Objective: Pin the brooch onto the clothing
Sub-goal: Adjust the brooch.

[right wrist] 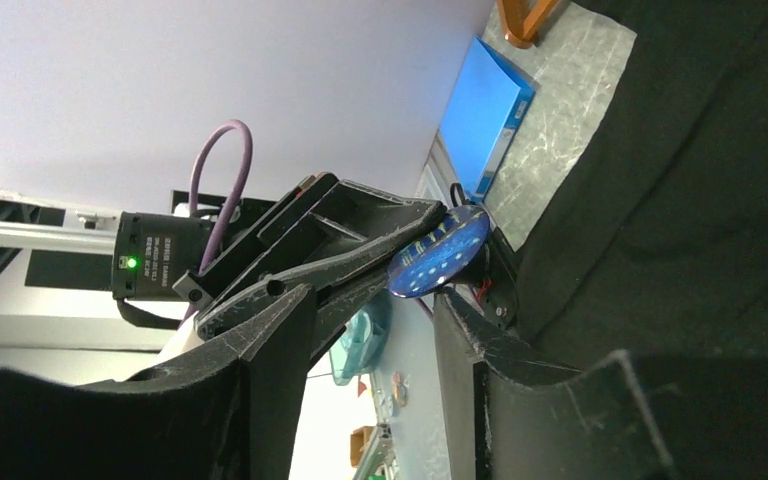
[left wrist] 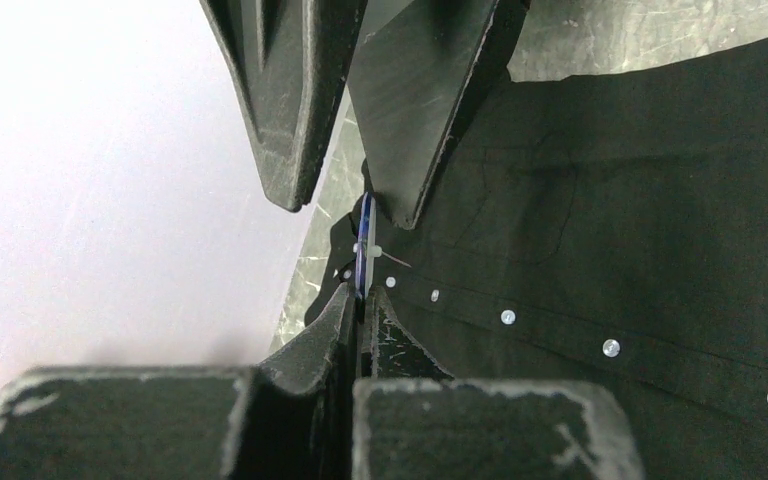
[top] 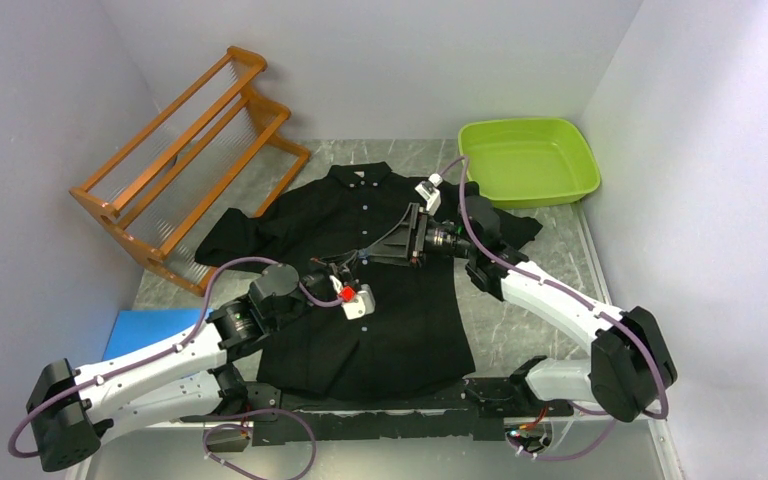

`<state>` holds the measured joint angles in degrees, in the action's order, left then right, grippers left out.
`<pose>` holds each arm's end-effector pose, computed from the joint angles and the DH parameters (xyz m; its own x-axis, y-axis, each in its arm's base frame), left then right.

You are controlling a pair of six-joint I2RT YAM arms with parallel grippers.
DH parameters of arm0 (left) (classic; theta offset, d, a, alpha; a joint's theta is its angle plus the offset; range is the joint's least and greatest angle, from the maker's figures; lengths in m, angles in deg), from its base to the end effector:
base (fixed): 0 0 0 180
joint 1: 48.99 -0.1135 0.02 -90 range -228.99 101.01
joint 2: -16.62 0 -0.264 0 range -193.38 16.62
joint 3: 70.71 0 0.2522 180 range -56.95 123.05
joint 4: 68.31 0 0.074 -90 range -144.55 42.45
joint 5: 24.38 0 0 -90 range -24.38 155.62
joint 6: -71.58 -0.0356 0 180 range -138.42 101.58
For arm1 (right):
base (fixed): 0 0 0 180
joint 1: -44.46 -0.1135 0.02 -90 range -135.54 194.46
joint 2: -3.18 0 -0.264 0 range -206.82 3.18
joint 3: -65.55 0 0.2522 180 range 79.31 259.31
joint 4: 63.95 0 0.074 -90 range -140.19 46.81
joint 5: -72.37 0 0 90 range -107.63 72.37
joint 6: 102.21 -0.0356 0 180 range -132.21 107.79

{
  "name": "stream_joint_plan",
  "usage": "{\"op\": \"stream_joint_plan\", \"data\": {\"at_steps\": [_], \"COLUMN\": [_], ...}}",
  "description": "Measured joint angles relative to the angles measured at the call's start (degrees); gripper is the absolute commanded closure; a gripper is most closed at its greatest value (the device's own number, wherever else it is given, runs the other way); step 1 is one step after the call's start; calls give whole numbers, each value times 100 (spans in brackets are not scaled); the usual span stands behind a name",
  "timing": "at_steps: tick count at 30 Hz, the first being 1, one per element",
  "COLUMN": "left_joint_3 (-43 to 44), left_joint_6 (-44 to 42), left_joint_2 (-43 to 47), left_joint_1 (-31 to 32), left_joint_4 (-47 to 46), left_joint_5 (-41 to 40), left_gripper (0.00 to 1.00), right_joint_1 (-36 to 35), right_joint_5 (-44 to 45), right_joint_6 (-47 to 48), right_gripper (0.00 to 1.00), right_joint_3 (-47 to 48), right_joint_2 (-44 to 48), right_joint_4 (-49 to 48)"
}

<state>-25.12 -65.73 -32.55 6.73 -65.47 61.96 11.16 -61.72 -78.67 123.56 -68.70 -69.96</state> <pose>0.1190 -0.1705 0.2853 0.5372 0.5143 -0.6685 0.5812 0.3487 0.7353 0.2216 0.1752 0.2903 -0.9353 0.1734 -0.3084 -0.2828 0.1575 0.9462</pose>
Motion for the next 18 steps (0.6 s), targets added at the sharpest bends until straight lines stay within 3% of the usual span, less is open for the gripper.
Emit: {"op": "stream_joint_plan", "data": {"at_steps": [5, 7, 14, 18], "left_joint_3": [0, 0, 0, -4], "left_joint_6": [-9, -26, -140, -236], "left_joint_2": [-70, -94, -131, -136], "left_joint_1": [0, -2, -2, -2], "left_joint_4": [2, 2, -37, -11], "left_joint_5": [17, 20, 13, -26], "left_gripper": [97, 97, 97, 97], "right_joint_1": [0, 0, -2, 0], "right_joint_5": [2, 2, 4, -26], "right_joint_6": [-66, -66, -44, -57], "right_gripper": [57, 68, 72, 95], "right_joint_3": [0, 0, 31, 79], "right_joint_2": [-129, -181, -367, -466], "right_joint_4": [-42, -42, 13, -22]}}
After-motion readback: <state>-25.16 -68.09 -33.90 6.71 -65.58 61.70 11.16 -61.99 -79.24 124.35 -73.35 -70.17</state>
